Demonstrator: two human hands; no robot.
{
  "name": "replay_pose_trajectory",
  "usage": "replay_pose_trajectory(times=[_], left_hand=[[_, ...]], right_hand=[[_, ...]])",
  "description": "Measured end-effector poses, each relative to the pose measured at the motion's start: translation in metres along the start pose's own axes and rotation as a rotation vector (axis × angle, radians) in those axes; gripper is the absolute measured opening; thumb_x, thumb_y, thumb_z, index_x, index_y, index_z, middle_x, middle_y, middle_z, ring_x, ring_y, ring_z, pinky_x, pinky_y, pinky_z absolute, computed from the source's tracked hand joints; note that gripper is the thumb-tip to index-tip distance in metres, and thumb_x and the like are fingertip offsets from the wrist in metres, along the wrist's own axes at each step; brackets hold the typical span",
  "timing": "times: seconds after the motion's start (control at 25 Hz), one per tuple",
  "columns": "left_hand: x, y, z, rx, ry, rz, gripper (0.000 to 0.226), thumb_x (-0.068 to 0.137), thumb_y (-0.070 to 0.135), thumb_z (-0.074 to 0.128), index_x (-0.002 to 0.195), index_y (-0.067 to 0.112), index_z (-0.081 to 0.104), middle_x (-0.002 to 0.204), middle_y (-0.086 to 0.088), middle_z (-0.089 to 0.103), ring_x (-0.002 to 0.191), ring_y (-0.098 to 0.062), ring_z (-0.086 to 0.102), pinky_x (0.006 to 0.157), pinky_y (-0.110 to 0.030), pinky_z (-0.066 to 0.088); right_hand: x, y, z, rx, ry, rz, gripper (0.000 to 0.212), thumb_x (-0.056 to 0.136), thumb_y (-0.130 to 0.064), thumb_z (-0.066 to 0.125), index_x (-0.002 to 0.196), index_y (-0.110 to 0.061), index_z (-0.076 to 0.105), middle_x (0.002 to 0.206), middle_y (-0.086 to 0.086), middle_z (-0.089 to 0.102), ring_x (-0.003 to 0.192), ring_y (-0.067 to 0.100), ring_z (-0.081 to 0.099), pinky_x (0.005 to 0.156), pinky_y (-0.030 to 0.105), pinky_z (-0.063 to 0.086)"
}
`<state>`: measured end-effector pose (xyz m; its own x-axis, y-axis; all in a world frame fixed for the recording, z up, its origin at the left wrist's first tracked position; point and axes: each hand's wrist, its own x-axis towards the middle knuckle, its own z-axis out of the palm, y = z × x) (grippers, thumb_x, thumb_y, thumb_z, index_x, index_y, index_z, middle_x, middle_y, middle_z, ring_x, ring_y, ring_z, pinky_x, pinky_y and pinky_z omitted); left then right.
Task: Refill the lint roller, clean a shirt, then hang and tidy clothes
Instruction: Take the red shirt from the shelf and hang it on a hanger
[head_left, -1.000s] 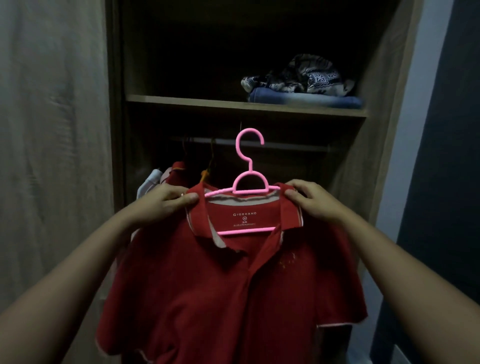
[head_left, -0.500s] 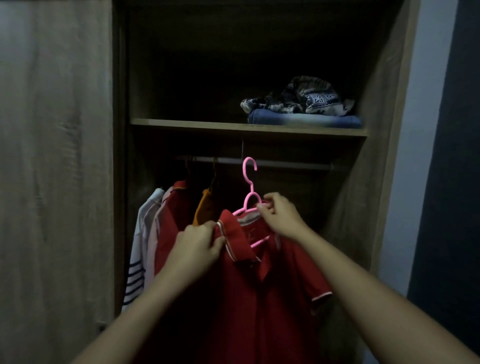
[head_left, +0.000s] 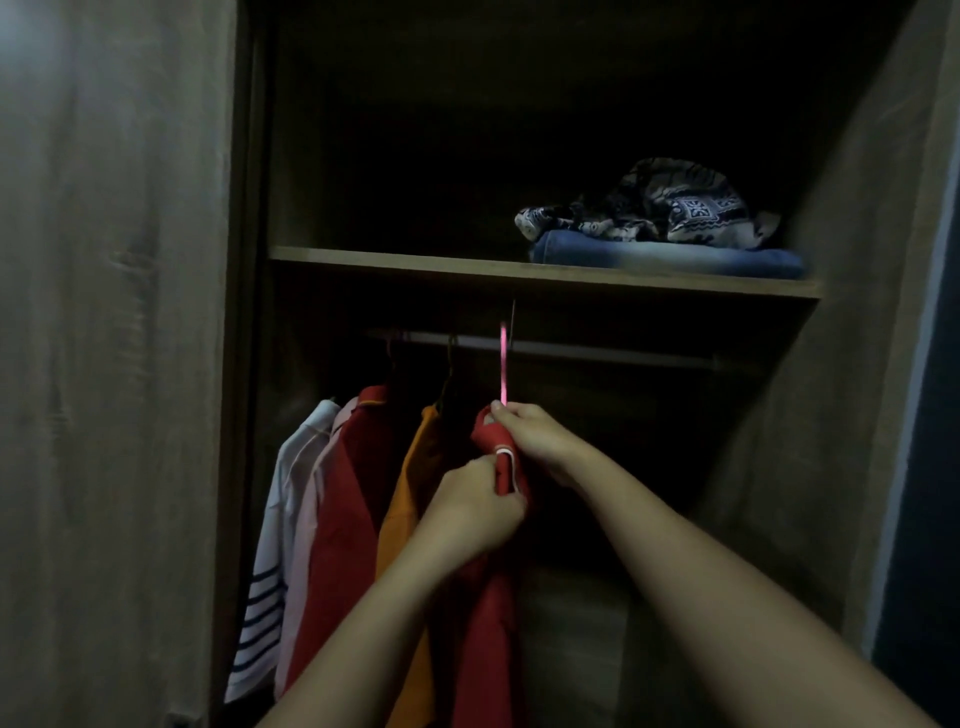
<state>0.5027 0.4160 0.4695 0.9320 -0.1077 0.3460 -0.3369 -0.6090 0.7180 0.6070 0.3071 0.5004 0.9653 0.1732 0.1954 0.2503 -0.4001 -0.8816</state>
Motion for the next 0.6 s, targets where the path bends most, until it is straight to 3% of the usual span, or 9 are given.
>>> replay_pose_trajectory(times=[0.08, 0.16, 0.32, 0.44, 0.52, 0.6], left_hand=[[0.022, -0.013, 0.0, -0.099, 0.013, 0.009, 0.019, 0.081, 0.023, 0.056, 0.096, 0.021, 0.067, 0.087, -0.003, 0.07, 0.079, -0.019, 0.066, 0.075, -0.034, 0.055], [0.053, -0.027, -0.001, -0.202, 0.039, 0.0, 0.017, 0.075, 0.024, 0.059, 0.088, 0.024, 0.069, 0.082, -0.003, 0.072, 0.075, -0.019, 0.068, 0.076, -0.039, 0.057], [0.113, -0.046, -0.004, -0.337, 0.025, 0.012, 0.02, 0.065, 0.022, 0.058, 0.08, 0.022, 0.072, 0.076, -0.005, 0.074, 0.074, -0.024, 0.071, 0.075, -0.047, 0.057], [0.141, -0.051, -0.005, -0.33, 0.022, 0.008, 0.018, 0.07, 0.017, 0.059, 0.081, 0.016, 0.073, 0.072, -0.003, 0.072, 0.072, -0.022, 0.069, 0.076, -0.034, 0.058], [0.153, -0.056, -0.002, -0.282, 0.028, 0.007, 0.017, 0.074, 0.019, 0.059, 0.083, 0.016, 0.072, 0.071, 0.002, 0.07, 0.071, -0.016, 0.065, 0.075, -0.021, 0.056], [0.158, -0.061, 0.008, -0.288, 0.006, -0.003, 0.018, 0.073, 0.02, 0.058, 0.084, 0.018, 0.072, 0.078, -0.001, 0.072, 0.078, -0.02, 0.068, 0.079, -0.031, 0.057]], right_hand=[[0.023, -0.004, 0.002, -0.049, -0.002, -0.003, 0.042, 0.101, -0.036, 0.033, 0.118, -0.006, 0.056, 0.101, 0.01, 0.061, 0.087, 0.018, 0.058, 0.085, 0.033, 0.048], [0.048, -0.008, 0.003, -0.06, 0.022, 0.007, 0.04, 0.101, -0.035, 0.032, 0.116, -0.007, 0.056, 0.098, 0.01, 0.06, 0.087, 0.019, 0.057, 0.086, 0.035, 0.046], [0.093, -0.012, 0.003, -0.024, 0.097, 0.037, 0.03, 0.1, -0.024, 0.039, 0.101, -0.003, 0.06, 0.074, 0.005, 0.057, 0.064, 0.014, 0.054, 0.059, 0.023, 0.046], [0.117, -0.007, 0.001, -0.065, 0.088, 0.104, 0.036, 0.101, -0.021, 0.036, 0.072, -0.012, 0.055, 0.067, 0.002, 0.051, 0.052, 0.008, 0.052, 0.039, 0.012, 0.042], [0.129, -0.001, 0.0, -0.059, 0.065, 0.14, 0.038, 0.102, -0.025, 0.031, 0.07, -0.017, 0.049, 0.069, 0.001, 0.05, 0.054, 0.007, 0.051, 0.038, 0.011, 0.041], [0.134, 0.006, 0.001, -0.082, 0.058, 0.165, 0.037, 0.103, -0.027, 0.03, 0.071, -0.019, 0.048, 0.07, 0.0, 0.05, 0.06, 0.008, 0.048, 0.038, 0.011, 0.041]])
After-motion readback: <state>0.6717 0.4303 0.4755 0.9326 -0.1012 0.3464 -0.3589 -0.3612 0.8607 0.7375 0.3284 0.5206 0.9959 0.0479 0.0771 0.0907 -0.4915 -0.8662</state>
